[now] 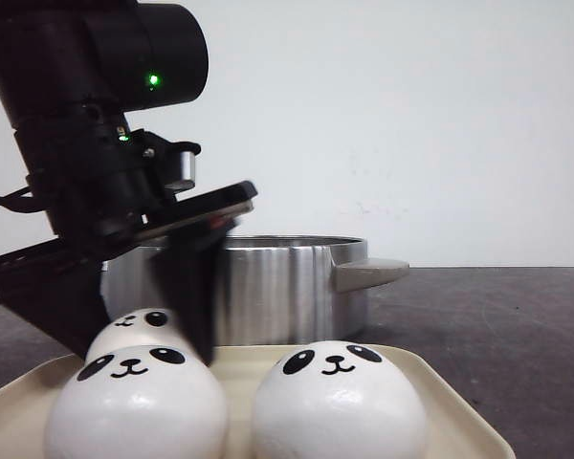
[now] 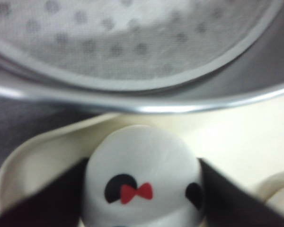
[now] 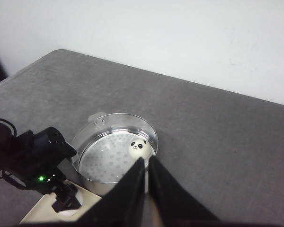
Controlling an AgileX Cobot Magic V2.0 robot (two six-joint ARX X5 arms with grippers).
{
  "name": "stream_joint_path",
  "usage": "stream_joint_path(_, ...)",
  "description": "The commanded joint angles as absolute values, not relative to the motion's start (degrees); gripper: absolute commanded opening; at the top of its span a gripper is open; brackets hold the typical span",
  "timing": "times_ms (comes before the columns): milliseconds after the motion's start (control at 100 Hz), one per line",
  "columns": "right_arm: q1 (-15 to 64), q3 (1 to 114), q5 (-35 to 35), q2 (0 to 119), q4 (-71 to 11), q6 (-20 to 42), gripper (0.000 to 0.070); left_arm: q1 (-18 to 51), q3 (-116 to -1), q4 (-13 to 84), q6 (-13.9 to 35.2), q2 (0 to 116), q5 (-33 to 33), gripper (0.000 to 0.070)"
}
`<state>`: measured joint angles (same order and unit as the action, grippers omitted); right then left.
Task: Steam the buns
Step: 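Lower the left gripper onto the other rear panda bun and grasp it, then lift the bun with the left gripper and lower it into the pot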
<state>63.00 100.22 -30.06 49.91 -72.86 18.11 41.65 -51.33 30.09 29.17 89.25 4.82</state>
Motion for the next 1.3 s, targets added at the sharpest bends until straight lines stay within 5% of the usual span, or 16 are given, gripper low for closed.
stream_joint_path(0,63.77,100.62,-30.48,50.46,-72.51,18.94,0.0005,42.02,-51.81,30.63,29.61,90.89,4.67,0.0012)
stream_joint_path(350,63.77,97.43,-30.50,50.46,-73.80,18.96,0.0005,45.43,-56.29,30.52,29.69,80.51,3.09,0.0011)
stream_joint_path(580,63.79,96.01,-34.09,50.46,-72.18,18.92,0.0005,47.16,-65.23,27.35,27.31,74.67,-5.72,0.0010)
stream_joint_path(950,63.79,93.58,-36.73,50.46,-72.03,18.92,0.0005,31.99,-84.84,34.96,20.56,94.52,1.30,0.0011)
stream_joint_path(1290,63.79,92.86,-36.88,50.43,-72.10,19.64,0.0005,26.87,-91.81,37.65,20.60,111.09,5.89,0.0011)
